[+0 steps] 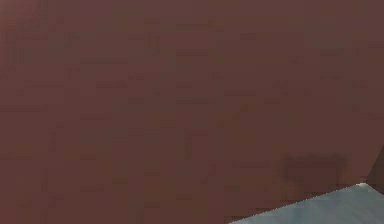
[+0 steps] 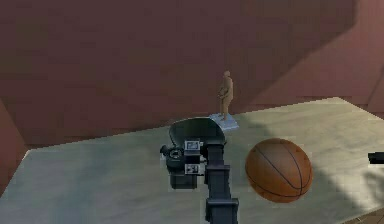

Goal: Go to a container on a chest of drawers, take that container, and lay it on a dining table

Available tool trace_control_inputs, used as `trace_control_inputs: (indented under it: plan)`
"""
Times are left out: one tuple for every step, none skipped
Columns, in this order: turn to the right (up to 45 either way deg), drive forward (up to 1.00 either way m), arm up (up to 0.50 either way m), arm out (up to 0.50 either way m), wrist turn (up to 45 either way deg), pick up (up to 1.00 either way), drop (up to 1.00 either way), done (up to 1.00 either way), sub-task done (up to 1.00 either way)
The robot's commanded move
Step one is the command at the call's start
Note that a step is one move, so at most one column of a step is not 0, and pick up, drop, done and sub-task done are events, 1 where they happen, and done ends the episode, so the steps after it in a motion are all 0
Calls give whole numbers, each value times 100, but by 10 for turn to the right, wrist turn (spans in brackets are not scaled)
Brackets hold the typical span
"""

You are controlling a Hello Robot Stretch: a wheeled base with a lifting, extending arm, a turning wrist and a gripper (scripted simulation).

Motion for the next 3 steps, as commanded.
trace_control_inputs:
  plan:
    - [0, 0, 16, 0, 0, 0, 0, 0, 0]
    - [0, 0, 0, 0, -450, 0, 0, 0, 0]
    - [0, 0, 0, 0, -450, 0, 0, 0, 0]
